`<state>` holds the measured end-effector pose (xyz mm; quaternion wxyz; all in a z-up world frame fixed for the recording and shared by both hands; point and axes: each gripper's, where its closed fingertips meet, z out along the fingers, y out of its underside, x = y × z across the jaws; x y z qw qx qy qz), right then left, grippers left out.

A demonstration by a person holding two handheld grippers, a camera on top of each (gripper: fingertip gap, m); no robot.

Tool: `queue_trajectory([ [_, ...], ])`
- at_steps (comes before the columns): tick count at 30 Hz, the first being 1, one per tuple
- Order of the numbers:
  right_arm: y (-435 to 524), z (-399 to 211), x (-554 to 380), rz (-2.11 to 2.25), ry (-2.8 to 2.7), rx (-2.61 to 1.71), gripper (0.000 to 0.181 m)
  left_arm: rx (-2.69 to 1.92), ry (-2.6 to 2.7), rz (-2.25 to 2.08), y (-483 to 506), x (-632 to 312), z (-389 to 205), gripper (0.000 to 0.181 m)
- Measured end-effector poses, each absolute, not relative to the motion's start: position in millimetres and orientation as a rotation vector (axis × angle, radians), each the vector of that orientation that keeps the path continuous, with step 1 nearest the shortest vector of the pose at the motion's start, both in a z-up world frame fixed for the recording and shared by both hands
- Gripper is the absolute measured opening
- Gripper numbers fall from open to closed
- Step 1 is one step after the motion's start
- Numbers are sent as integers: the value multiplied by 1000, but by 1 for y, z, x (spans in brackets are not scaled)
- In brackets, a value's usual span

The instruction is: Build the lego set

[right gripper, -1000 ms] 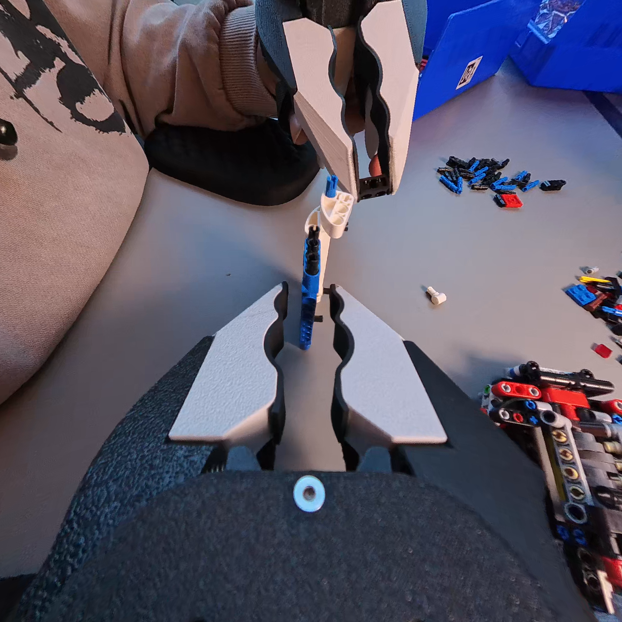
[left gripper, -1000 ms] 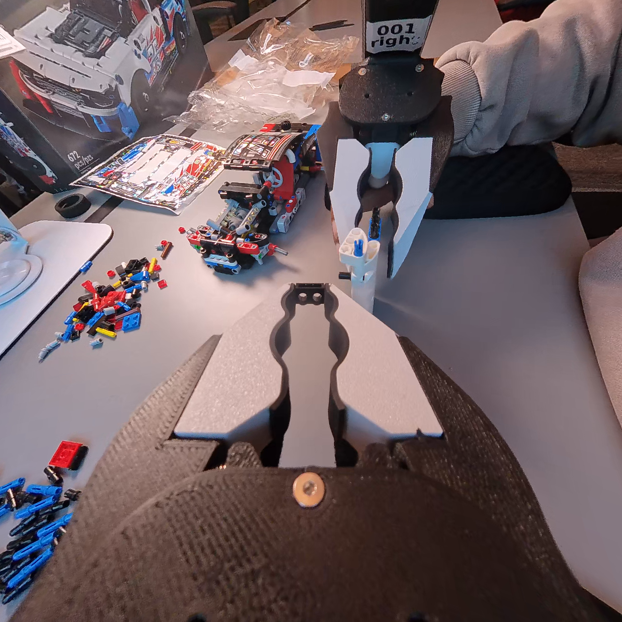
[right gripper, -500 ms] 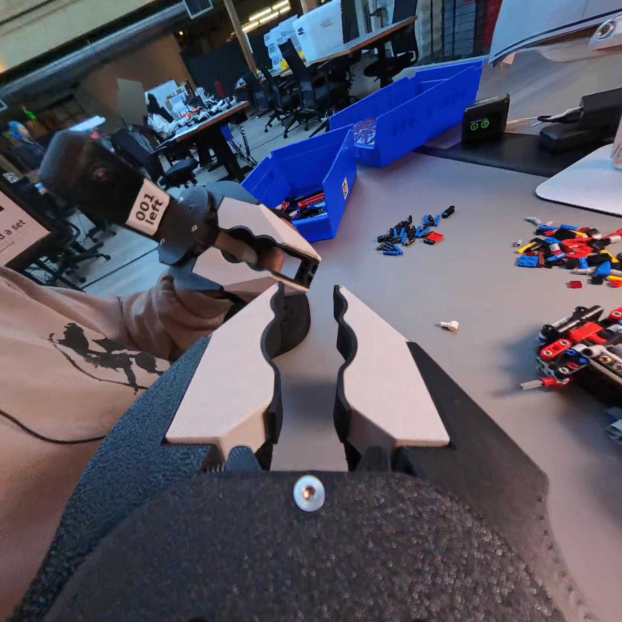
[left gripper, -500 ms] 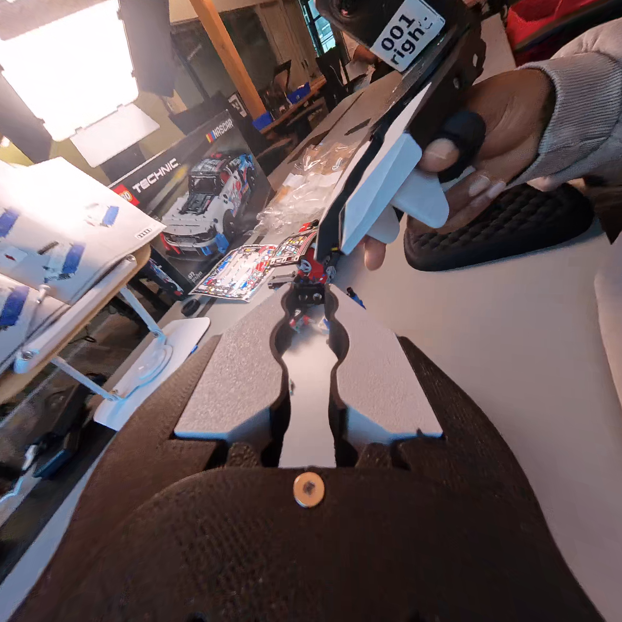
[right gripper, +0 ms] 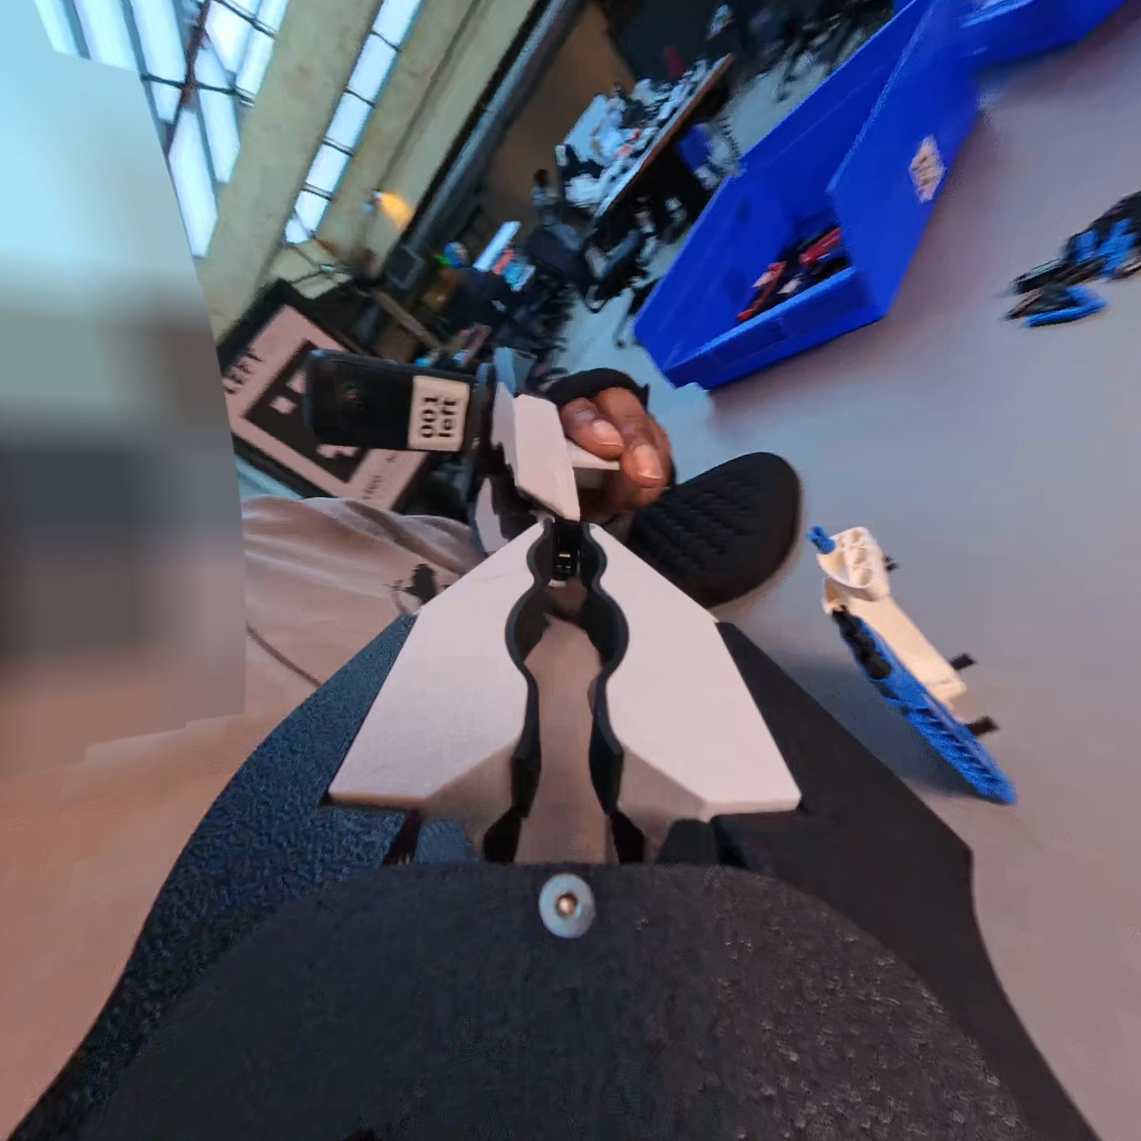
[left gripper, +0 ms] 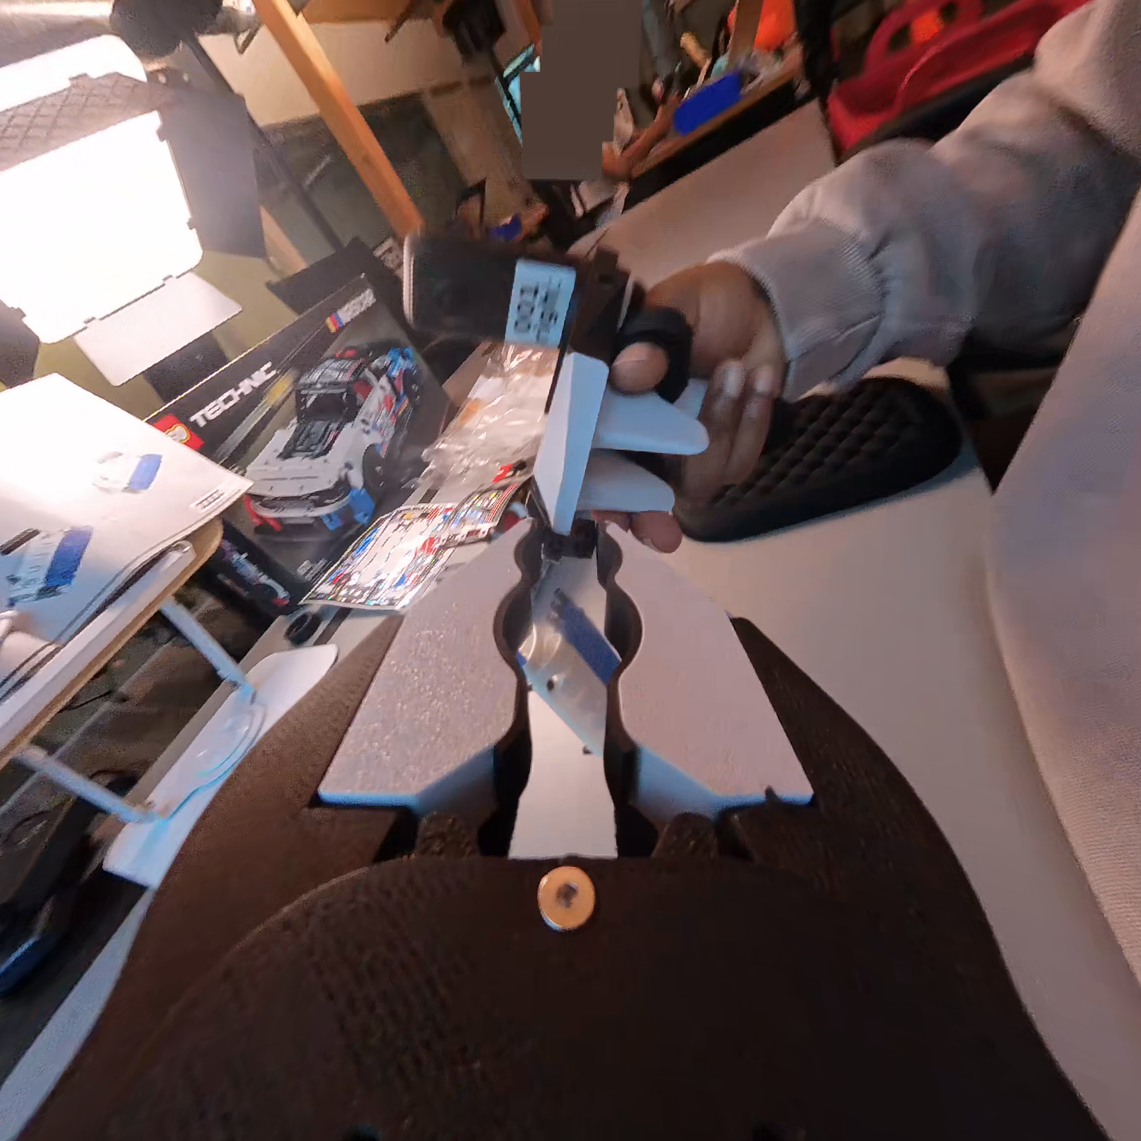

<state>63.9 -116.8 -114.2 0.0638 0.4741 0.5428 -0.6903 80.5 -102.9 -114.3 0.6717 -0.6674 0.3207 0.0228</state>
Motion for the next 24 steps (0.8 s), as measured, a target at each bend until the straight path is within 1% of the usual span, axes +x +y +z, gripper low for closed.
queue_trajectory([
  [1, -119, -108, 69, -2078, 1545, 1345, 5, -1478, 720, -4, -106, 84, -110, 15],
  [5, -129, -95, 79, -2072, 1426, 1167, 5, -1406, 725, -122, -115, 94, -97, 16],
  [9, -122, -96, 69, -2119, 1423, 1220, 6, -1406, 679, 20, -108, 84, -97, 14],
  [10, -117, -98, 64, -2151, 1453, 1277, 11, -1415, 660, 76, -105, 79, -98, 15],
  [12, -107, -103, 58, -2214, 1638, 1409, 18, -1446, 630, 179, -101, 70, -102, 14],
  [15, -102, -105, 57, -2236, 2002, 1567, 20, -1497, 618, 272, -95, 63, -112, 15],
  [19, -98, -123, 51, -2005, 2323, 1772, 20, -1537, 634, 388, -87, 59, -123, 15],
  [24, -94, -136, 44, -1805, 2566, 1844, 10, -1566, 682, 524, -81, 56, -133, 15],
])
